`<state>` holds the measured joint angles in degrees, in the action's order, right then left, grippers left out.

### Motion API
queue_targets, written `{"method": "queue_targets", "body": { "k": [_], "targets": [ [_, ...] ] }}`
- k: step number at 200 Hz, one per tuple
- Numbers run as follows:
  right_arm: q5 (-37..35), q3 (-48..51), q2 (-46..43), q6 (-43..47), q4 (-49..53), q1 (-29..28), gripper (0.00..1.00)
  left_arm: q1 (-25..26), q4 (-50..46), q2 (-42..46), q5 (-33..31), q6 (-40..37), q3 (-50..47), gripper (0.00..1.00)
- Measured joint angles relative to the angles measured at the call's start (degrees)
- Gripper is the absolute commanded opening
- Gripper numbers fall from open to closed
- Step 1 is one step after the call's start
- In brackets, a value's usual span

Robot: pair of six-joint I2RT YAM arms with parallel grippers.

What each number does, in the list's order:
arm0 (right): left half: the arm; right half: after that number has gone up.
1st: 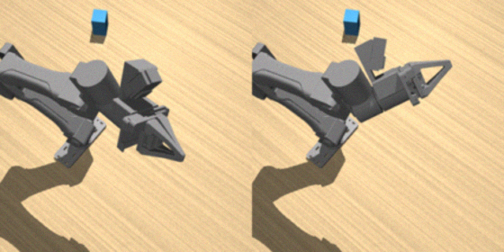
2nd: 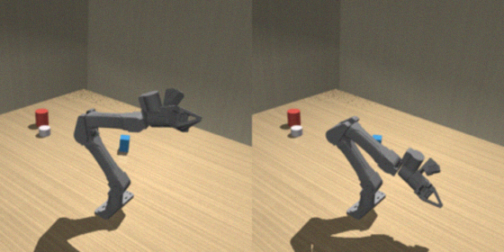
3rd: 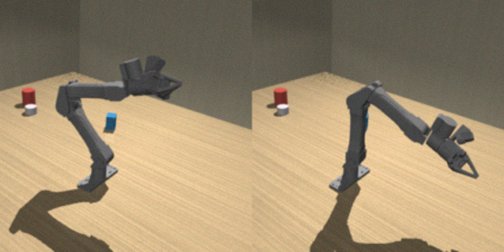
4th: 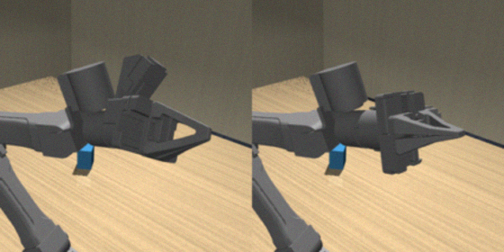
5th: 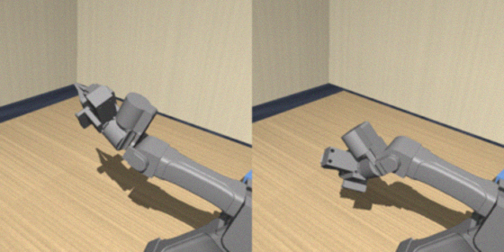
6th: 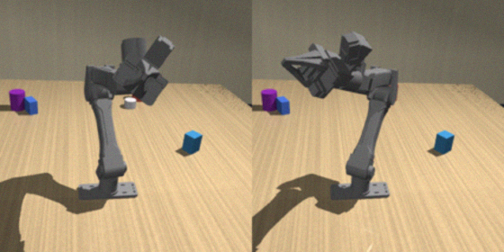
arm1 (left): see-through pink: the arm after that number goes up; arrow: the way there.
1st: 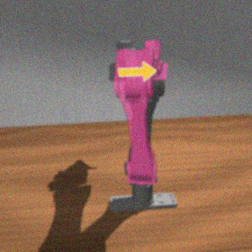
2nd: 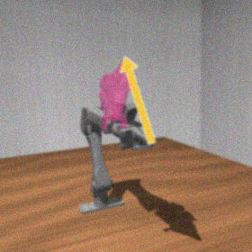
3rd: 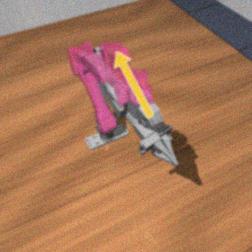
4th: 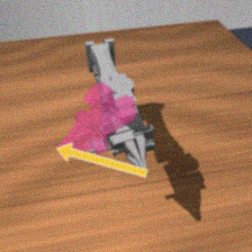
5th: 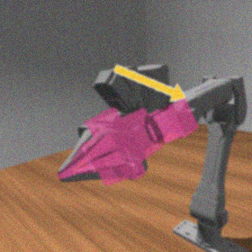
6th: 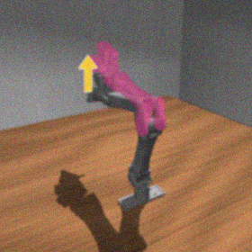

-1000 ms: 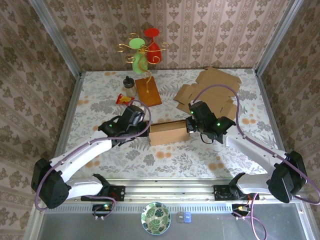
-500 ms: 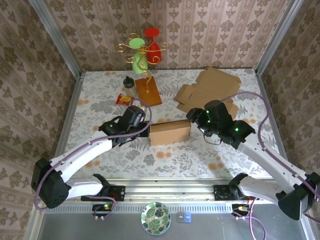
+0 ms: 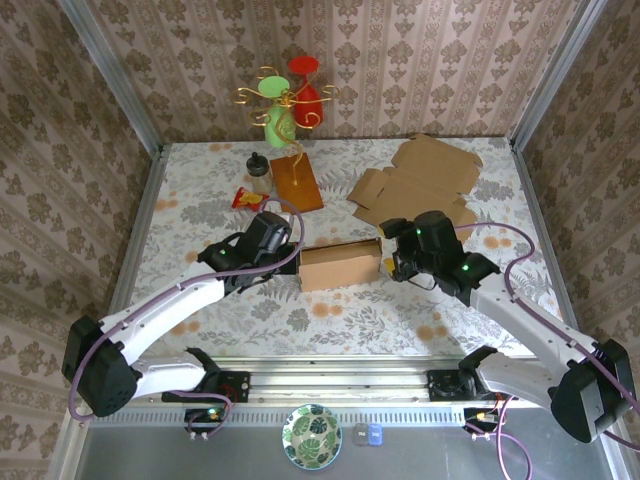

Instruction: Fold the paper box

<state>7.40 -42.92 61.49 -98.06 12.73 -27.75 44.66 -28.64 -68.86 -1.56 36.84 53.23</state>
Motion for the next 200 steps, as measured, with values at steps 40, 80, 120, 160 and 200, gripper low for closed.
{"method": "queue_targets", "body": {
  "k": [40,80,120,160,200],
  "targets": [
    [1.62,1.25,2.05,-1.38,-3.45,0.02,0.68,0.00,-0.02,-0.02,0.00,-0.44,0.00,0.00],
    [2.43,2.03,3.41,-1.38,-4.85,0.26,0.60,0.00,-0.04,-0.02,0.00,-0.46,0.04,0.00],
    [2.99,3.04,3.78,-1.18,-6.34,0.59,0.54,0.26,-0.24,-0.02,0.00,-0.44,0.11,0.06],
    [3.41,3.87,4.09,-1.20,-7.21,0.87,0.50,0.33,-1.46,0.00,0.90,-0.11,0.17,0.20],
    [3.41,4.00,4.42,-1.18,-7.43,0.87,0.49,0.28,-3.28,1.16,3.80,2.54,0.74,0.29]
  ]
}}
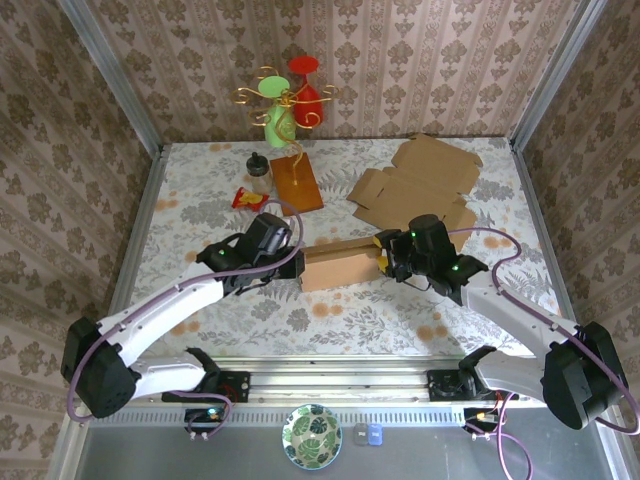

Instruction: Fold the paper box

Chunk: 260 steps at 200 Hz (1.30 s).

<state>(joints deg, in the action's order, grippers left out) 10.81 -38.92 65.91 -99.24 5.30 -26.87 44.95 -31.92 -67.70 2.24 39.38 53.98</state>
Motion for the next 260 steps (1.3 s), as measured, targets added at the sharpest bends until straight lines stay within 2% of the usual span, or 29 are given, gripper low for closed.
{"method": "queue_targets", "body": {
  "k": [31,61,90,128,171,260],
  "targets": [
    [0.02,0.15,0.00,0.02,-0.04,0.00,0.48,-1.88,-0.85,2.71,3.87,5.33,1.07,0.32],
    [0.02,0.33,0.00,0.02,-0.26,0.00,0.48,-6.91,-2.25,3.67,8.11,12.74,1.73,0.40],
    [0.00,0.50,0.00,0.02,-0.42,0.00,0.47,-11.37,-1.57,3.17,11.54,19.82,1.46,0.40],
    [0.00,0.52,0.00,0.02,-0.42,0.00,0.46,-12.41,3.32,1.99,13.92,26.58,-0.52,0.39],
    [0.00,0.52,0.00,0.02,-0.42,0.00,0.46,-12.48,6.95,0.15,15.32,30.10,-4.07,0.36],
    [0.20,1.27,-0.02,0.07,-0.42,0.00,0.44,-12.79,11.34,0.66,17.09,31.43,-7.58,0.32]
  ]
}}
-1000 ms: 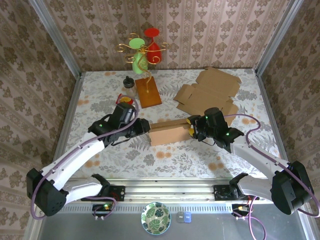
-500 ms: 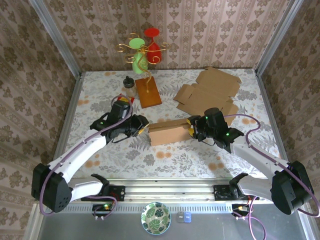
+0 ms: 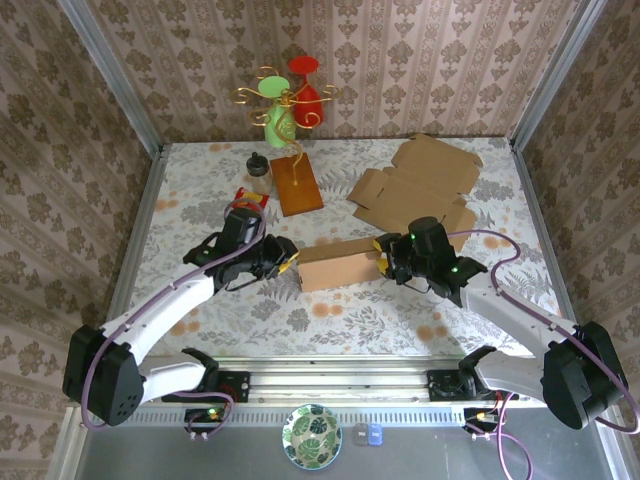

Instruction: Fold the paper box

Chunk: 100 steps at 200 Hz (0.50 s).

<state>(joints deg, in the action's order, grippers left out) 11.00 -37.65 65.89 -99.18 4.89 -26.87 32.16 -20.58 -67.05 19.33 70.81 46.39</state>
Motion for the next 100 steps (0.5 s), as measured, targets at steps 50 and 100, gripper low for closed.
{"method": "queue_targets", "body": {
  "k": [50,100],
  "targets": [
    [0.02,0.28,-0.28,0.15,0.13,0.00,0.44,0.00,1.64,0.52,1.07,-0.02,-1.84,0.32],
    [0.20,0.28,-0.63,0.22,1.40,0.00,0.43,0.04,3.13,0.70,1.99,-1.64,-3.06,0.30]
  ]
}}
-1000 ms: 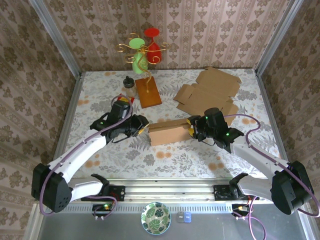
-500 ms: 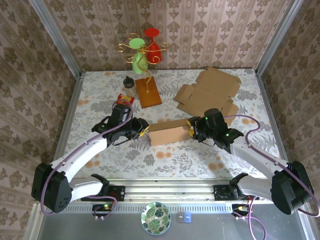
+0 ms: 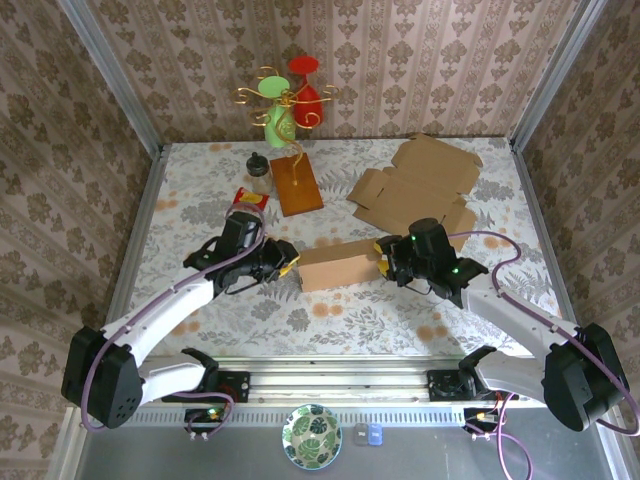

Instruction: Fold the paper box

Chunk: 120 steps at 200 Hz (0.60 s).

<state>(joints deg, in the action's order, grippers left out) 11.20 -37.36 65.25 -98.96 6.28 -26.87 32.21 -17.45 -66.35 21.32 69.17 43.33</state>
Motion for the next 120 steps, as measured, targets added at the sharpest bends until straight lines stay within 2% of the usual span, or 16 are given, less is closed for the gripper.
{"method": "queue_targets", "body": {
  "k": [44,90,107,120],
  "targets": [
    [0.02,-0.17,-0.04,0.15,1.01,0.07,0.40,0.70,2.14,0.02,0.02,-4.42,-1.05,0.26],
    [0.04,-0.55,-0.07,0.04,1.64,0.59,0.37,4.33,-0.52,-2.34,-5.03,-12.70,2.16,0.22],
    [0.07,-1.07,-0.15,0.00,2.60,0.59,0.39,5.22,-1.36,-2.29,-6.86,-14.84,2.62,0.21],
    [0.33,-1.40,-0.37,-0.04,3.54,0.59,0.44,5.73,-1.84,-2.29,-7.80,-16.13,2.95,0.21]
  ]
}}
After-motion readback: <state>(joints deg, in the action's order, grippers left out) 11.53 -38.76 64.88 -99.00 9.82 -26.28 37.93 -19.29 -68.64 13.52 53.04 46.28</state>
